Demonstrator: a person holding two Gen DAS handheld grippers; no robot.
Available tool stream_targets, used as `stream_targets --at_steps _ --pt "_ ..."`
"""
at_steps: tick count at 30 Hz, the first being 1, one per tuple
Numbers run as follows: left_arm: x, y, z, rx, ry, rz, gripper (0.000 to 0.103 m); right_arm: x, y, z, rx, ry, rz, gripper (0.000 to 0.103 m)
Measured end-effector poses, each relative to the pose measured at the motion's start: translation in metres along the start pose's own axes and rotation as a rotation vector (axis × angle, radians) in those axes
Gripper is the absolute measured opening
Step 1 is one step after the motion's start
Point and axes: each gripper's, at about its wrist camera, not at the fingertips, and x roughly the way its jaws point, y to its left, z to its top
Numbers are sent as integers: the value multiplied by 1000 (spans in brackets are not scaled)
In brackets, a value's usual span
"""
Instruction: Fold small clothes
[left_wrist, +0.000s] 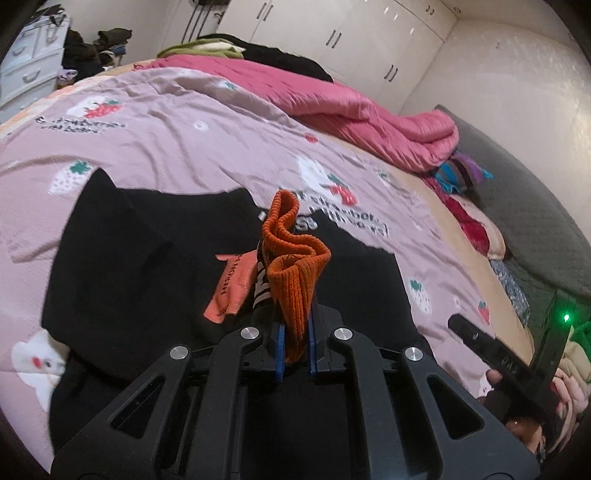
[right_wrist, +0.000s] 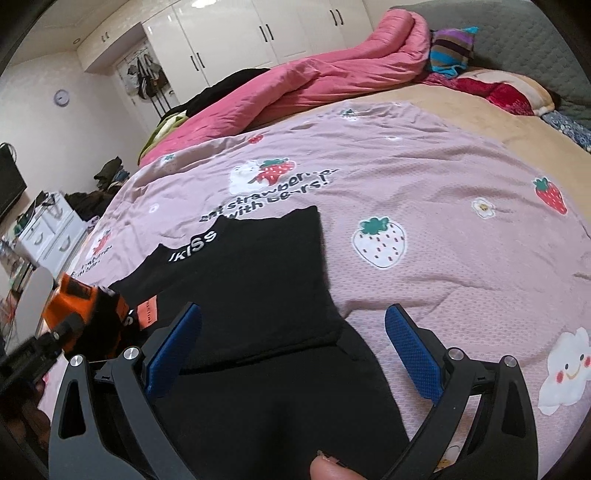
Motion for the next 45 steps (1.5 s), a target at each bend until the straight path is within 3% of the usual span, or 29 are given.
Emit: stream_targets --at_steps 6,13,22,26,28,30,36,40,42,43,45 --pt "19 -8 -13 26 63 -26 4 0 -7 1 25 1 -1 99" --pt "35 -10 -29 53 144 -53 15 2 -13 0 47 11 2 99" --pt "22 -12 -39 77 147 -80 55 12 -4 -6 26 52 30 99" --pt "9 4 -33 42 123 -26 65 15 19 -14 -51 59 71 99" --pt "-1 14 -28 31 93 18 83 18 33 -19 -98 63 105 99" --pt "-9 23 -23 15 60 55 94 23 51 -25 -149 77 131 99" --pt "-34 50 -10 -34 -13 130 94 40 85 -37 -239 103 166 98" --pt "-46 65 -6 -57 -28 145 94 57 87 -39 -198 160 210 98" --pt "-51 77 -4 -79 -37 163 94 64 87 -41 -180 178 227 92" --pt "-53 81 -4 -87 -40 170 94 66 89 -43 -182 180 230 83" --pt "-56 92 -3 -117 -40 181 94 71 93 -45 -192 190 232 78"
